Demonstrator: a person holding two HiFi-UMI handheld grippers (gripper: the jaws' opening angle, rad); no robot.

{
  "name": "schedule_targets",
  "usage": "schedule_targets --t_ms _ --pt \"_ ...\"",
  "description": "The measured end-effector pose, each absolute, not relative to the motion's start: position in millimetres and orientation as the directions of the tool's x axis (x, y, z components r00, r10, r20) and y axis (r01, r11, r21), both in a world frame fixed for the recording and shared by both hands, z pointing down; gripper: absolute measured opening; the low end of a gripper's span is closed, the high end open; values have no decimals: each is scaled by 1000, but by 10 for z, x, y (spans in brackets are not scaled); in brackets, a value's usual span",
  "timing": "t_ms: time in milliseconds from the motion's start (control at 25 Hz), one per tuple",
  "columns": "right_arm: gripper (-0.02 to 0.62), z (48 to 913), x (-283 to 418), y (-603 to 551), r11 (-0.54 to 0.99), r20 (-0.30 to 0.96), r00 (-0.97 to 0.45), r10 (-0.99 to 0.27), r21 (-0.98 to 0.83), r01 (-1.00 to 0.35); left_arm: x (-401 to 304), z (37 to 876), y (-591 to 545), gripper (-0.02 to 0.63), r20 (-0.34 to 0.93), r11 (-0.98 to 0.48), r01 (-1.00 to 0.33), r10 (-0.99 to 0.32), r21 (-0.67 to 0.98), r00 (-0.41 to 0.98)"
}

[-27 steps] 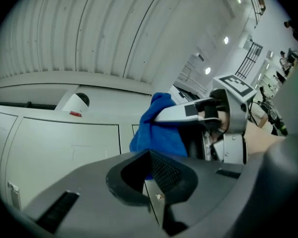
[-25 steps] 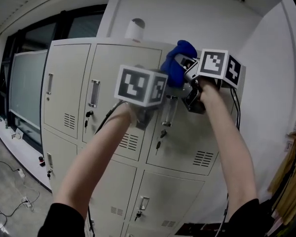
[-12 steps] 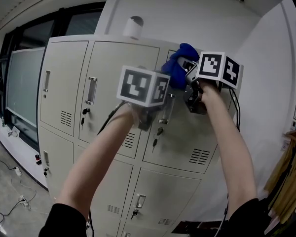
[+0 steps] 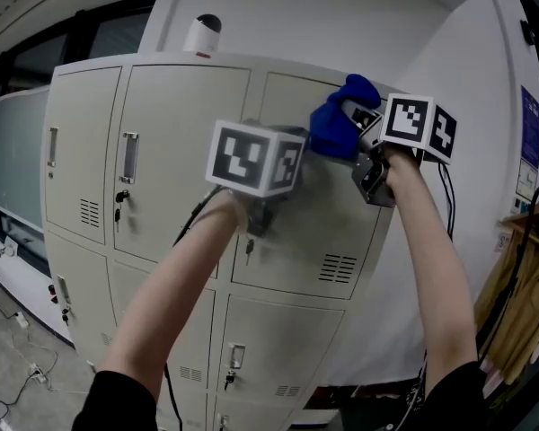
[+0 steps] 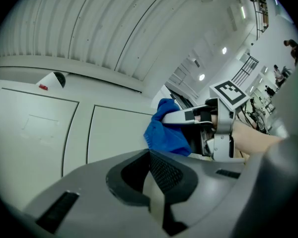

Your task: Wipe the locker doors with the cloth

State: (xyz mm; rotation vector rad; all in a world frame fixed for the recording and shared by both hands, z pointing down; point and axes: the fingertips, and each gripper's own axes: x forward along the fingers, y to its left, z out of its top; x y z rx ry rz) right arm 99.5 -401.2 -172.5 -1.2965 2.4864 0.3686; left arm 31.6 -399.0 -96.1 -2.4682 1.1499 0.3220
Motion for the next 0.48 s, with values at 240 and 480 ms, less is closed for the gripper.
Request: schedule_targets --t_ms 240,480 --pt "78 -1710 1651 -3970 484 -411 -455 -790 39 -874 359 -863 -4091 9 -344 -588 -771 -691 -243 636" --pt "78 -1689 1986 -3940 436 -444 -389 -807 -4 -900 277 -791 -4138 9 -355 -575 -791 -709 -210 610"
